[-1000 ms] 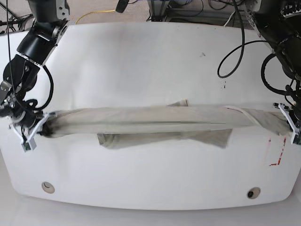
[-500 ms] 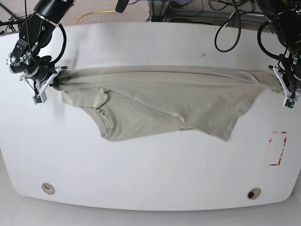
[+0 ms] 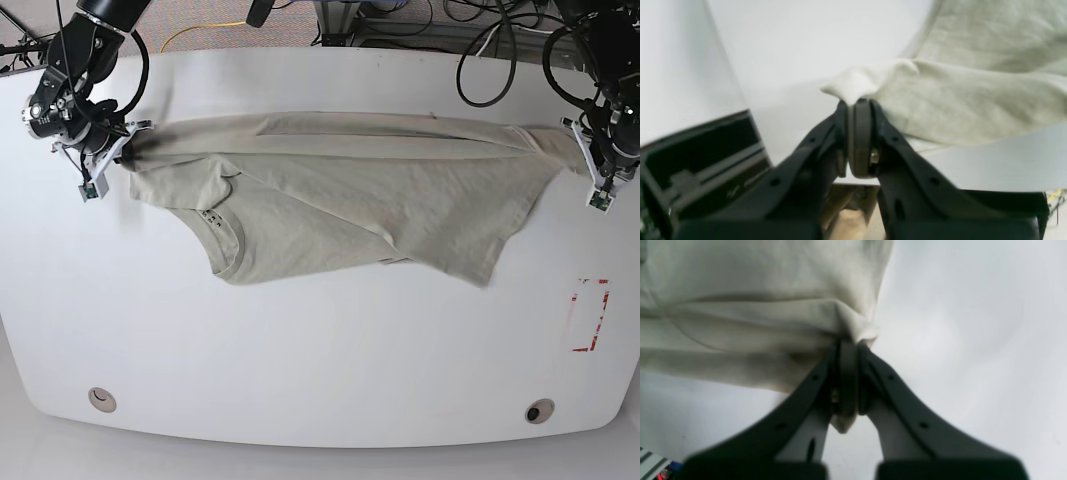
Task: Fold the T-shirt properly
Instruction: 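Drag the shirt edge with both grippers and lay it flat, then release the left gripper and regrasp the shirt edge further along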
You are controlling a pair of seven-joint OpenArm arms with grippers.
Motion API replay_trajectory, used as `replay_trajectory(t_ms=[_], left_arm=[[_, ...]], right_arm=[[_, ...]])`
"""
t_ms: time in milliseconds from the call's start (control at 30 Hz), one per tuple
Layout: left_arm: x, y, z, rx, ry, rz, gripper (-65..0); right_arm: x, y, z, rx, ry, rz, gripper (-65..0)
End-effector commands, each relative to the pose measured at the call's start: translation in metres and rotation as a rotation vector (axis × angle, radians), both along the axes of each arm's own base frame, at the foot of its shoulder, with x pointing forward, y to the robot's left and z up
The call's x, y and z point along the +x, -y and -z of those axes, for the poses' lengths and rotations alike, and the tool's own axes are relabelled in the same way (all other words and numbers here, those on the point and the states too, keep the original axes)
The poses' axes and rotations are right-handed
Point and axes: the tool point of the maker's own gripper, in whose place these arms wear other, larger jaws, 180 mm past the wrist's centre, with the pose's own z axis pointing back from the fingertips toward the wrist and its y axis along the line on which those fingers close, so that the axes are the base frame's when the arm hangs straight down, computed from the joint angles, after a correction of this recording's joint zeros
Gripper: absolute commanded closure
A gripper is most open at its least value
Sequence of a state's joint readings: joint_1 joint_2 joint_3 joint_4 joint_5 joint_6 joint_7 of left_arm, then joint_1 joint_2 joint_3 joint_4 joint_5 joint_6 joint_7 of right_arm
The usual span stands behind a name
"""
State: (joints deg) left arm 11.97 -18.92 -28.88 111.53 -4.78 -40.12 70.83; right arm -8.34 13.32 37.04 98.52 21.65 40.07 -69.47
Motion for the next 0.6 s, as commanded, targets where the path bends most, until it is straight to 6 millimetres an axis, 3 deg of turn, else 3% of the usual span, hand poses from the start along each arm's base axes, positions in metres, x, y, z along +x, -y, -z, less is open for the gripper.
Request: replay_trajectory(t_ms=[0,133,200,567], left_arm=[[0.003,0.002,-0.005,0.018,0.005,0.026,-10.8],[0.006,0.01,0.0,0.004,-0.001,0.048,-34.7],[0.007,0.016,0.002,-0.008,-0.003,0.058,-40.7],[0.06,0.047,-0.008,-0.146,0.139,0.028,-41.4]], right_arm=[[0.008,0.008,-0.011,-0.023,0.036,0.0,0.0],[0.011,0.007,-0.013,-0.023,0.043,-0.004,0.0],[0.011,0.006,-0.013,-0.023,0.045,-0.005,0.0],[0.011,-0.005,-0.008,0.009,0.044,0.0,0.0]])
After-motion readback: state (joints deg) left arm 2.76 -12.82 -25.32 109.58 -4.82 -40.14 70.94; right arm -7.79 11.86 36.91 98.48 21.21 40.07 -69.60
